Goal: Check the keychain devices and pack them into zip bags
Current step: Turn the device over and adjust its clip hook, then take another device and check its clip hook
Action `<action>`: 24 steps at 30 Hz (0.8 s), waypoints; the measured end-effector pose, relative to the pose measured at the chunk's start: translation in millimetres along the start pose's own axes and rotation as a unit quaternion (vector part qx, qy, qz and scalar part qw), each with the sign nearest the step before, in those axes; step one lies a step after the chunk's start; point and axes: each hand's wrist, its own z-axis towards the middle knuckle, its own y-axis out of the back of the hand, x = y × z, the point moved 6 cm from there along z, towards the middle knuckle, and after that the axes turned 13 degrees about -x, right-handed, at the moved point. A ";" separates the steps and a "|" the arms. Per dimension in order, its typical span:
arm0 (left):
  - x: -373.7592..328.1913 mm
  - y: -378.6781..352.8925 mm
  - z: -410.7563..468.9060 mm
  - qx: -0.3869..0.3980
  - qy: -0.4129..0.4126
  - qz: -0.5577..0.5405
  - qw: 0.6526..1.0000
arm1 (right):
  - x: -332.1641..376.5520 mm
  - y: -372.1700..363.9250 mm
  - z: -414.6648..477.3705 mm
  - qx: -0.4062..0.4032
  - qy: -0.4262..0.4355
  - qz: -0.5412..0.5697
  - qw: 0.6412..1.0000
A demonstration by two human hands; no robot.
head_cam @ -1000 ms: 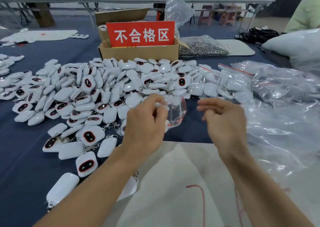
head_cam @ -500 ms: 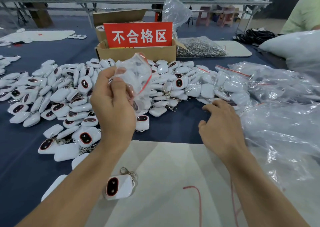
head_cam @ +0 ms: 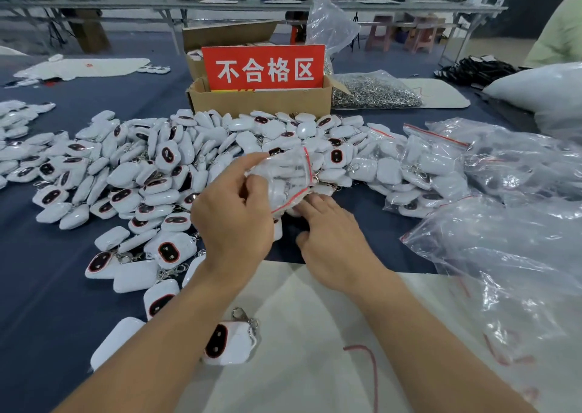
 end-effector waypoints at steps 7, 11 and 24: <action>-0.5 -4.0 -6.9 0.028 -0.013 0.010 0.999 | -2.5 8.1 -8.0 -0.032 -0.025 -0.003 0.999; -5.2 -5.8 -12.7 0.063 -0.025 0.034 0.997 | -13.9 25.7 -23.0 -0.069 -0.073 0.046 0.994; -25.9 -34.3 -59.6 0.303 -0.083 0.055 0.948 | -50.4 54.4 -45.3 -0.084 -0.314 0.465 0.824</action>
